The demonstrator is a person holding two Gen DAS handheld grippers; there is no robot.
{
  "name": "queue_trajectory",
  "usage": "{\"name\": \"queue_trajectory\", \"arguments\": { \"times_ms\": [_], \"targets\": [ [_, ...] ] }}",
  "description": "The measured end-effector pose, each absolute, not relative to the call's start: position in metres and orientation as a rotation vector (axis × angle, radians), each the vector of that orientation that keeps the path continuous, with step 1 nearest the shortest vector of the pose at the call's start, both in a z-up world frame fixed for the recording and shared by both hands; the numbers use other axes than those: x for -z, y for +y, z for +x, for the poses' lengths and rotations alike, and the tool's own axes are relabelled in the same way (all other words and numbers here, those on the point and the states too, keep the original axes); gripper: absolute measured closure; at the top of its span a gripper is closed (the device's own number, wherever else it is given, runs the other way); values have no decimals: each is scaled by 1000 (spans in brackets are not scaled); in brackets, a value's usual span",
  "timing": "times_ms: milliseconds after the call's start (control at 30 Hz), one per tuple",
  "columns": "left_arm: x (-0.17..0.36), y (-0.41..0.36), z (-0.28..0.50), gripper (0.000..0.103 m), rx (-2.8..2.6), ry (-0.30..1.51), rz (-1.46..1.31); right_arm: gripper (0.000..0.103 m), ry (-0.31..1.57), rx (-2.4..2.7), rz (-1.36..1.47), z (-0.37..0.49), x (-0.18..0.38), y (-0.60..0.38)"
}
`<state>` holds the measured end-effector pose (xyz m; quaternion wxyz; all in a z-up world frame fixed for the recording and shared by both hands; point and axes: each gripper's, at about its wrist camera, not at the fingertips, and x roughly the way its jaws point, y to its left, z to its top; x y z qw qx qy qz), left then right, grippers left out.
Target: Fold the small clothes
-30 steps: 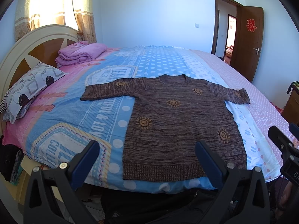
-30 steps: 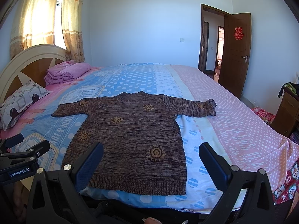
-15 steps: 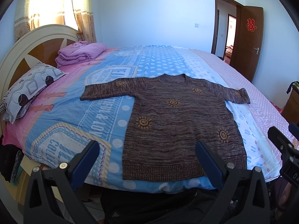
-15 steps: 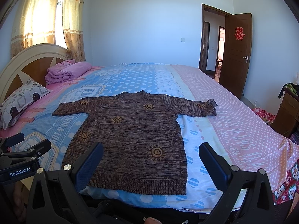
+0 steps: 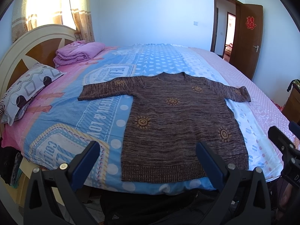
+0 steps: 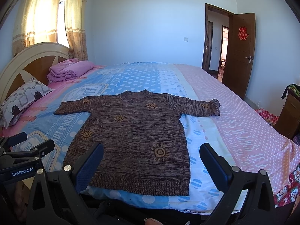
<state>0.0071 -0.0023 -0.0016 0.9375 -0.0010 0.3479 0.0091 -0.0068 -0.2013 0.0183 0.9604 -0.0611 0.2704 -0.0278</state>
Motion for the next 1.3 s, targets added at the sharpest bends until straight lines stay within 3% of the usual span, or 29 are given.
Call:
{"name": "queue_trajectory", "arguments": {
  "times_ms": [433, 1067, 1200, 1300],
  "targets": [
    [12, -10, 69, 0, 22, 699, 62, 1, 569, 14, -152, 48, -1, -241],
    [31, -24, 234, 0, -43, 710, 176, 2, 783, 347, 52, 244, 41, -452],
    [36, -15, 270, 0, -80, 724, 198, 9, 812, 382, 111, 279, 42, -489],
    [38, -8, 302, 0, -111, 739, 202, 21, 823, 393, 199, 306, 44, -518]
  ]
}}
